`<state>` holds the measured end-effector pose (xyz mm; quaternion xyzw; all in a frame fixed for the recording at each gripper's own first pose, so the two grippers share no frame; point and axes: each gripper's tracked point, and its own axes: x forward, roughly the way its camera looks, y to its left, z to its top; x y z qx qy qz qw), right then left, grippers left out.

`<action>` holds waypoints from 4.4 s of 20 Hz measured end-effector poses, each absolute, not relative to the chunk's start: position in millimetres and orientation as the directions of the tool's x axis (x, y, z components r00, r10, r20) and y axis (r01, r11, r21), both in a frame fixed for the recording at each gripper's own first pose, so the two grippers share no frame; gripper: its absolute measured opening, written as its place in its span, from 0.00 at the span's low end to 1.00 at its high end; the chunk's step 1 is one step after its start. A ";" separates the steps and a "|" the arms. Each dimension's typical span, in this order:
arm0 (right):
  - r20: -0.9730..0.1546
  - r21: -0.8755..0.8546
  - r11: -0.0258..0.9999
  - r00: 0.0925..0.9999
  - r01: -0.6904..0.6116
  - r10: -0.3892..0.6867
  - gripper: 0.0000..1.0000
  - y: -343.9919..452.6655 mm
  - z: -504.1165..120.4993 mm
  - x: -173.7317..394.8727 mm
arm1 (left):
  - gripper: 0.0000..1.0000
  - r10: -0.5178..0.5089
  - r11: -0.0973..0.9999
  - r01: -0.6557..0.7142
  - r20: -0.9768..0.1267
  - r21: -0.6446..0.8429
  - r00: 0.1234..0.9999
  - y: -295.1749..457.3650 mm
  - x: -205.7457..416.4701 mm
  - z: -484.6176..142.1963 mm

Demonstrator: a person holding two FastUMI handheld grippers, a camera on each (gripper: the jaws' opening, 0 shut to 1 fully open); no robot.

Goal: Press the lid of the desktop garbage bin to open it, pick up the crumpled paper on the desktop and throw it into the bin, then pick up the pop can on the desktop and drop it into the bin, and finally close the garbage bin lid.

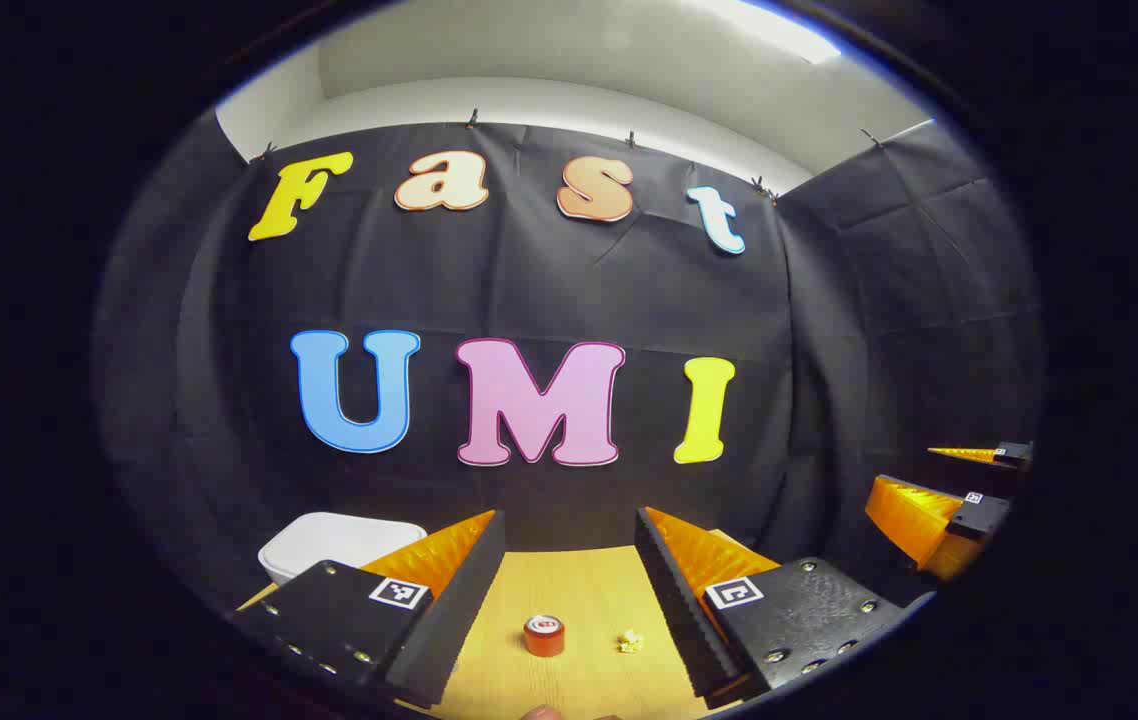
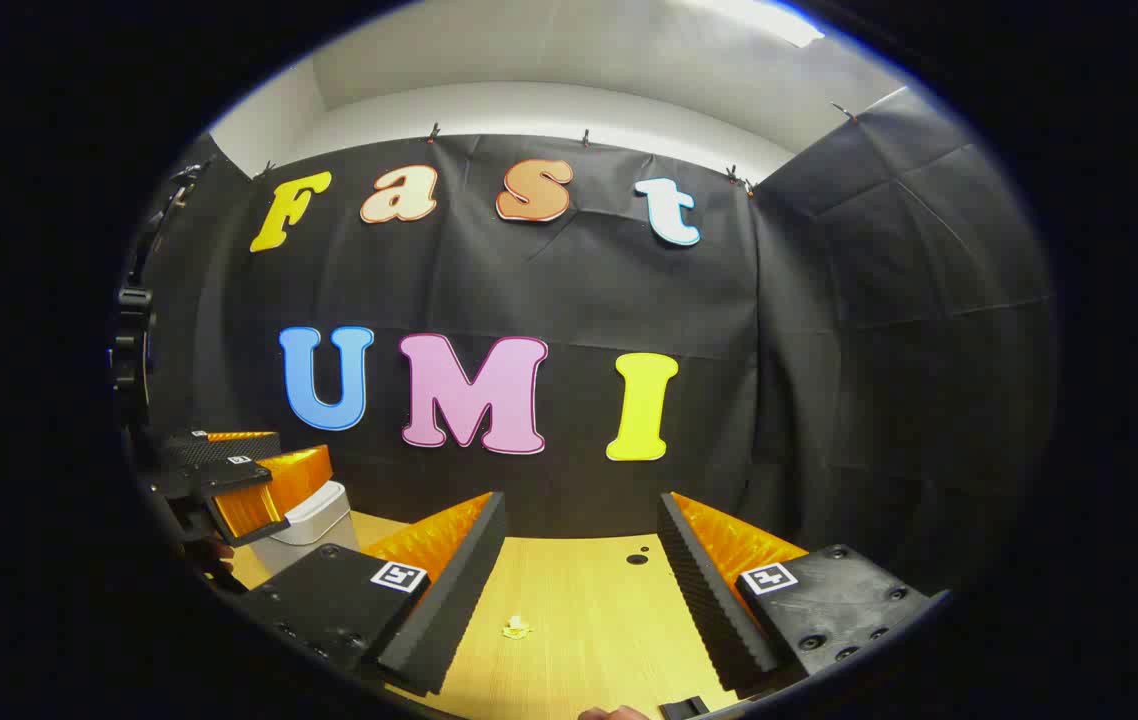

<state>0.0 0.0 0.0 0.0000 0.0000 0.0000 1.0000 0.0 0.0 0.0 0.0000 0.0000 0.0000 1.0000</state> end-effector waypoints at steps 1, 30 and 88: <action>0.001 -0.002 1.000 1.000 0.000 0.000 0.87 -0.9 0.6 -1.2 | 0.86 -0.006 1.000 0.006 0.005 0.002 1.000 -1.9 0.5 2.1; 0.008 -0.005 0.993 0.993 -0.116 0.116 0.98 63.9 -5.7 4.0 | 0.86 0.179 0.983 -0.179 -0.016 0.030 0.984 101.5 -41.0 -8.5; -0.042 -0.046 0.993 0.993 -0.113 0.111 0.87 79.4 -23.9 34.3 | 0.01 0.243 0.970 -0.210 -0.411 0.124 0.879 268.9 68.1 -117.1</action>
